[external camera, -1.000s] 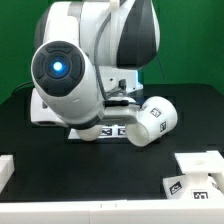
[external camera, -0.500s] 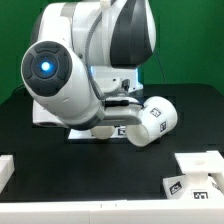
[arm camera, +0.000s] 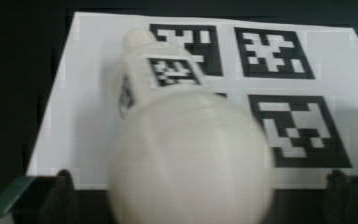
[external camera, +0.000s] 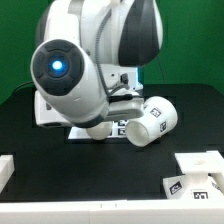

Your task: Assemble lamp

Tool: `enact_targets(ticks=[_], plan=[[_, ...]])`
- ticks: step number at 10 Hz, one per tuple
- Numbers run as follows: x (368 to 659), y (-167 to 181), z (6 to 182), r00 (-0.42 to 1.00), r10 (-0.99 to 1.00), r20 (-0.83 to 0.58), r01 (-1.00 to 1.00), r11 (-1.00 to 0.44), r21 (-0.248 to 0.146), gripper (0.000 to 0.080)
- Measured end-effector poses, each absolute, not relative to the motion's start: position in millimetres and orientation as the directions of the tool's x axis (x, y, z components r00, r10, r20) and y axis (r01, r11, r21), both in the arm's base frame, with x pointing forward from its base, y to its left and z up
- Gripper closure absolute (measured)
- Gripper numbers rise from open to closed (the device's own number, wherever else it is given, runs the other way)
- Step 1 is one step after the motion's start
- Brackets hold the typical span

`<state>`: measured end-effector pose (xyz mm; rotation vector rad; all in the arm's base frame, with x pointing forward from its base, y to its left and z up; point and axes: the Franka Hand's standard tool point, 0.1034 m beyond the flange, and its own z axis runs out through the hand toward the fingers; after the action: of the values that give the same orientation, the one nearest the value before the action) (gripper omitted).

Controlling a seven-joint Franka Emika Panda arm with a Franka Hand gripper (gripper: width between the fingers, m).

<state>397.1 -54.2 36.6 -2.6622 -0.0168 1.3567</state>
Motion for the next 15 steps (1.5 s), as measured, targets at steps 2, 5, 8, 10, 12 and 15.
enact_targets(ticks=[2,5,8,10,12,15], plan=[[396.6,-54.2,36.1,0.589,0.079,-0.804,-0.060,-0.988,-0.141,0.0101],[392.2,-56.1,32.7,0.568,0.093,-0.818,-0.010,-0.993,-0.120,0.0101],[387.5,-49.9,29.5,0.545,0.103,-0.832,0.015,-0.993,-0.113,0.0101],[387.4,-49.6,29.4,0.545,0.104,-0.832,0.014,-0.993,-0.115,0.0101],[387.4,-49.6,29.4,0.545,0.104,-0.832,0.014,-0.993,-0.115,0.0101],[383.7,-60.0,28.5,0.543,0.134,-0.829,0.028,-0.990,-0.141,0.0101]])
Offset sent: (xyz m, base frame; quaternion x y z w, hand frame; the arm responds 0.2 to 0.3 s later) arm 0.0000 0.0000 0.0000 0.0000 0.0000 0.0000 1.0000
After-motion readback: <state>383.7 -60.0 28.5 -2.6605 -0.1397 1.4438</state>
